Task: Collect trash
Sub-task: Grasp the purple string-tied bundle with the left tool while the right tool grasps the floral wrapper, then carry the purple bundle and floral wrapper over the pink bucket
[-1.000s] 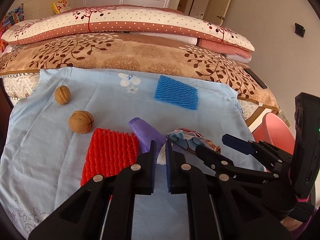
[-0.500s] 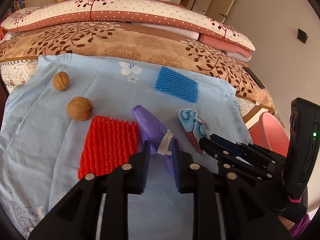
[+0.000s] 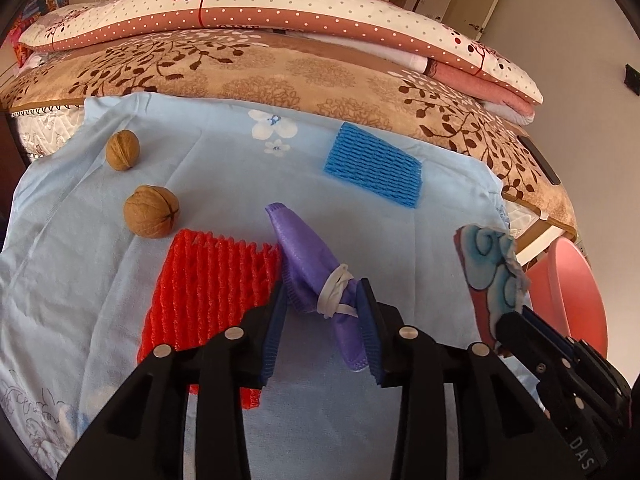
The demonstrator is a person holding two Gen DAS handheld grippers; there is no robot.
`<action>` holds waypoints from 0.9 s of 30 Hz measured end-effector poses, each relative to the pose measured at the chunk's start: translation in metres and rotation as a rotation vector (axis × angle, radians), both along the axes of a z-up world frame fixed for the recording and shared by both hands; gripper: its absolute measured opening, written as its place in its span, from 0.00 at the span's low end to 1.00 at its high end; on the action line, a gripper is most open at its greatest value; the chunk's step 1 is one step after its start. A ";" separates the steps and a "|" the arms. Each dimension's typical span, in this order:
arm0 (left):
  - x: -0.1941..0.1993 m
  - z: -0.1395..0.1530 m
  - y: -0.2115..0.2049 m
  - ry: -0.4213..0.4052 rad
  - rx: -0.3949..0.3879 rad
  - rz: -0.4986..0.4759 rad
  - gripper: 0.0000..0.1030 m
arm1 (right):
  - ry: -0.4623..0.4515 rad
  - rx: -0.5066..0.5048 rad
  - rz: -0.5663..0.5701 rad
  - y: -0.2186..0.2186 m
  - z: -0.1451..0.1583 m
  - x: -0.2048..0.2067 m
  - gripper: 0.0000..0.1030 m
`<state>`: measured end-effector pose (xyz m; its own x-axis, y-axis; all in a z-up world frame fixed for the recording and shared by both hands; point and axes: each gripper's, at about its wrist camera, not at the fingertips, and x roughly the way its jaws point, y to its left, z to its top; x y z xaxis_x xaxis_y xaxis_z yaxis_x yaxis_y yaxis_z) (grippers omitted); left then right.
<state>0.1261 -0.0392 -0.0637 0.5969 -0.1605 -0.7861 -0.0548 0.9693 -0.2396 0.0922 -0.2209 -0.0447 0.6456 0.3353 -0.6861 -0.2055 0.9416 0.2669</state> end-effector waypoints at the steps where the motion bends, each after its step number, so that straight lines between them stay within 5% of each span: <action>1: 0.001 0.001 -0.001 0.003 0.005 0.010 0.35 | -0.002 0.005 -0.006 -0.003 0.001 -0.002 0.13; 6: 0.001 0.002 -0.007 0.011 0.041 0.040 0.35 | -0.001 0.019 -0.027 -0.014 0.003 -0.010 0.13; 27: -0.003 -0.001 -0.002 0.075 -0.067 0.120 0.35 | -0.004 0.052 -0.060 -0.039 0.003 -0.034 0.13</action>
